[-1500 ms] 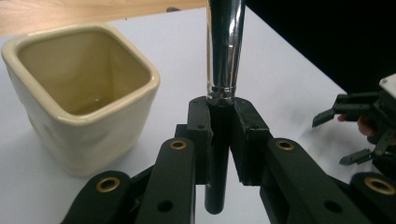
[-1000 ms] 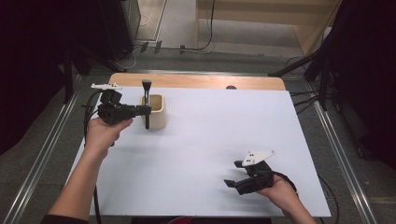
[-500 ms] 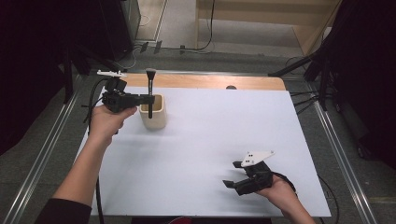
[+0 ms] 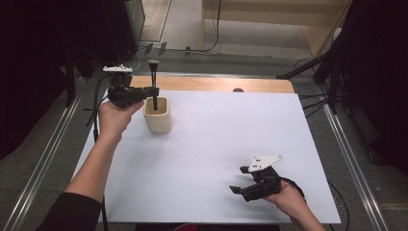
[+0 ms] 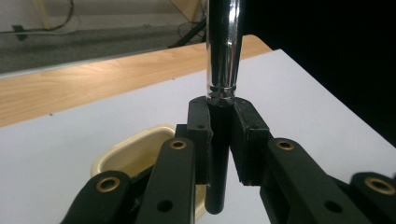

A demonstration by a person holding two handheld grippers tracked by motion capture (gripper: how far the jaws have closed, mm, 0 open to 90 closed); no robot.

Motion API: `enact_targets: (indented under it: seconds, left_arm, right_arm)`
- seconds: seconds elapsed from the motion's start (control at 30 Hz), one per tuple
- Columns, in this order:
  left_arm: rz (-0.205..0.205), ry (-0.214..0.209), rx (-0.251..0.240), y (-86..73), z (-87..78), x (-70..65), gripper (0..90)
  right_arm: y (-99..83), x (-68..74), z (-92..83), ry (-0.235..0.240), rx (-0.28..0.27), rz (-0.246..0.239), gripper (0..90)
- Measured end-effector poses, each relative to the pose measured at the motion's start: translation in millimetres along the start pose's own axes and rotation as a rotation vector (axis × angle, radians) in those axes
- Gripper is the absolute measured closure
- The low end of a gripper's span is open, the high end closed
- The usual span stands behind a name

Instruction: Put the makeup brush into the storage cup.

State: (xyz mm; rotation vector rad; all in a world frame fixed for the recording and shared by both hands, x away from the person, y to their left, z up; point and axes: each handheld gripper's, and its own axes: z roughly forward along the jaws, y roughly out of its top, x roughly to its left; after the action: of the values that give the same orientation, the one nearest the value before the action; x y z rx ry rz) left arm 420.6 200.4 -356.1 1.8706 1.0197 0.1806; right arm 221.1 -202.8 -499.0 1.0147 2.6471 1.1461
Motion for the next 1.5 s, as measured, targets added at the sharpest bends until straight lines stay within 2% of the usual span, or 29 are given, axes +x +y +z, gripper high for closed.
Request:
enact_targets:
  seconds: [0.1,0.13,0.3,0.43,0.53,0.83,0.93,1.5]
  left_arm:
    - [0.032,0.048,-0.038,-1.0,2.9,-0.4,79.0]
    - [0.03,0.064,-0.052,-1.2,4.8,1.0,79.1]
    - [0.036,0.087,-0.073,-2.4,8.9,3.2,79.1]
    - [0.026,0.1,-0.104,-6.0,11.4,6.4,79.1]
    - [0.036,0.115,-0.1,-8.7,14.2,7.8,79.1]
    - [0.019,0.12,-0.112,-18.3,20.1,11.8,79.1]
    - [0.033,0.111,-0.134,-21.4,20.8,11.5,79.1]
    - [0.009,0.111,-0.103,-44.2,34.0,17.7,79.1]
  right_arm:
    - [0.2,0.2,-0.1,0.002,0.005,0.014,22.3]
    - [0.3,0.3,0.0,0.002,0.003,0.015,22.3]
    - [0.6,0.8,0.0,0.004,0.001,0.01,22.3]
    - [0.8,1.1,0.4,0.004,0.0,0.009,22.3]
    - [1.2,1.2,0.3,0.004,-0.001,0.011,22.3]
    - [1.5,1.3,1.1,0.011,0.002,0.006,22.3]
    - [1.6,1.6,1.7,0.01,0.005,0.006,22.3]
    - [2.3,1.5,3.3,0.012,0.007,0.002,22.3]
